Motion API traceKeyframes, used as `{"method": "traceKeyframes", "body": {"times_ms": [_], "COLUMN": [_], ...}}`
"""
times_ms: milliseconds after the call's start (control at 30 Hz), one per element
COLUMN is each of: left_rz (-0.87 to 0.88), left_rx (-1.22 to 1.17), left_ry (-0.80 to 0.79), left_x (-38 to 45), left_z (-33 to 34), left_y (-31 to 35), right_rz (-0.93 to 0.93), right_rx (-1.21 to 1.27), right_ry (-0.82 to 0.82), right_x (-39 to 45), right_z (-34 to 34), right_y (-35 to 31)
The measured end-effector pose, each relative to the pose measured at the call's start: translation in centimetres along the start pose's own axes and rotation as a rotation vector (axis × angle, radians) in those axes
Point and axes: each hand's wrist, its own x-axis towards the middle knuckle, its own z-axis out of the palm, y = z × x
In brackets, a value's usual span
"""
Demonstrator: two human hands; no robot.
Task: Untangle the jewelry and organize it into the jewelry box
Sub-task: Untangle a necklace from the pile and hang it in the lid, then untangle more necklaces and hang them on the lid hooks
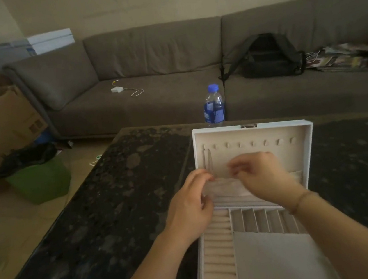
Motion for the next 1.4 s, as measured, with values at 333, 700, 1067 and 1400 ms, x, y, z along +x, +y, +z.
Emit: {"method": "traceKeyframes", "body": {"times_ms": [333, 700, 1067, 1400], "left_rz": [0.185, -0.187, 0.400, 0.246], "left_rx": [0.484, 0.839, 0.450, 0.627], "left_ry": [0.210, -0.220, -0.533, -0.662], "left_x": [0.3, 0.7, -3.3, -1.8], "left_z": [1.9, 2.3, 10.7, 14.0], "left_y": [3.7, 5.8, 21.0, 23.2], "right_rz": [0.327, 0.384, 0.120, 0.083], "right_rx": [0.150, 0.214, -0.409, -0.307], "right_ry": [0.376, 0.515, 0.008, 0.007], "right_x": [-14.8, -25.4, -24.0, -23.4], "right_z": [-10.8, -11.8, -9.7, -7.2], "right_y": [11.1, 16.9, 17.1, 17.7]}}
